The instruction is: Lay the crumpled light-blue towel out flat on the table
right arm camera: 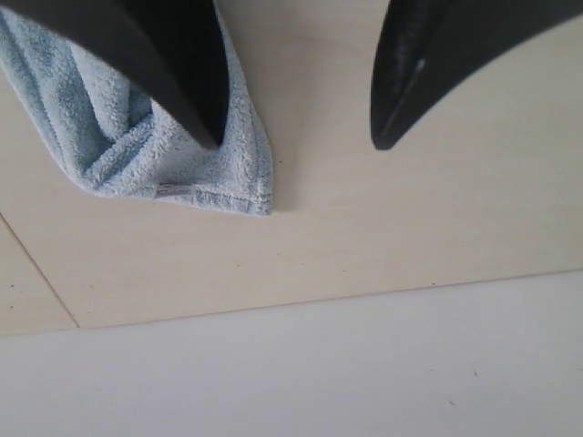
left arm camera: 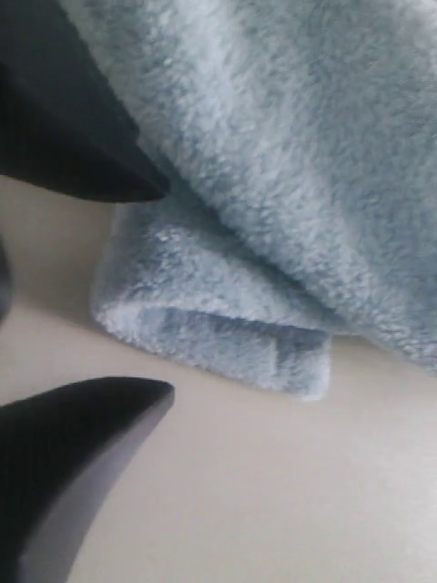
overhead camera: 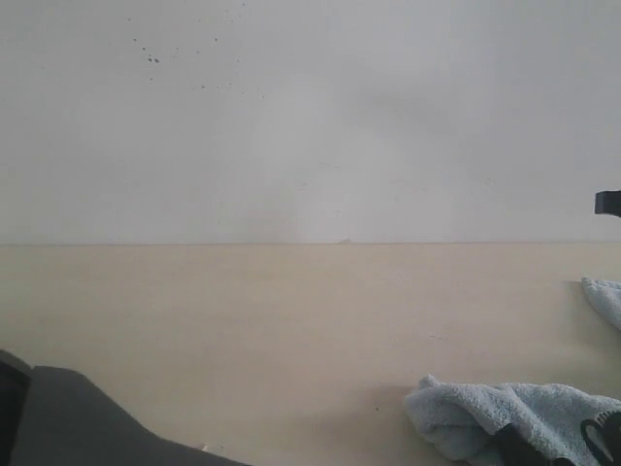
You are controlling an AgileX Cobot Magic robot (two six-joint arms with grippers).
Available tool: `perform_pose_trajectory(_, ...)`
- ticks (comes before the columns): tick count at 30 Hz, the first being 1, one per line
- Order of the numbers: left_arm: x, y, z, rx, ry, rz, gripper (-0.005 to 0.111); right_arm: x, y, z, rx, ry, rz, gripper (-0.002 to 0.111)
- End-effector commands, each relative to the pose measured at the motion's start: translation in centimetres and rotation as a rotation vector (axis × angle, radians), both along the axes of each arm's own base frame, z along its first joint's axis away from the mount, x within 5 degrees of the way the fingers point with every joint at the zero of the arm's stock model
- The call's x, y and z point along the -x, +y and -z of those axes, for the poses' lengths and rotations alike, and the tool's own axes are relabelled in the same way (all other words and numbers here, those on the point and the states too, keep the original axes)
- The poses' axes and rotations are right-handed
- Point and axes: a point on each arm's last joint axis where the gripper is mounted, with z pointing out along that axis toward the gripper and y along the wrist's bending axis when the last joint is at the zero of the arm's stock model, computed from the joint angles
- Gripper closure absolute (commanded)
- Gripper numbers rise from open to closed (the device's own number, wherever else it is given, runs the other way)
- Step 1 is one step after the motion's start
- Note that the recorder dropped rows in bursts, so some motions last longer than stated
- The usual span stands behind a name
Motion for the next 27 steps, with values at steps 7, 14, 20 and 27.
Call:
perform_pose_trajectory(7, -1.1, -1.8, 0.7, -0.036, -0.101, 0.023, 0.052, 0.1, 0.0, -0.1, -0.027, 0.001, 0.019, 0.061)
perform_pose_trajectory(14, -2.1, -1.7, -0.4, -0.072, -0.162, -0.074, 0.084, 0.1, 0.0, -0.1, -0.026, 0.002, 0.019, 0.061)
perform_pose_trajectory(20, -2.4, -0.7, -1.8, -0.139, -0.173, -0.16, 0.103, 0.1, 0.0, -0.1, -0.028, 0.002, 0.02, 0.061)
perform_pose_trajectory(27, -2.2, 0.5, -9.0, -0.056, -0.137, -0.219, 0.103, 0.3, -0.1, 0.1, -0.027, 0.029, 0.031, 0.061)
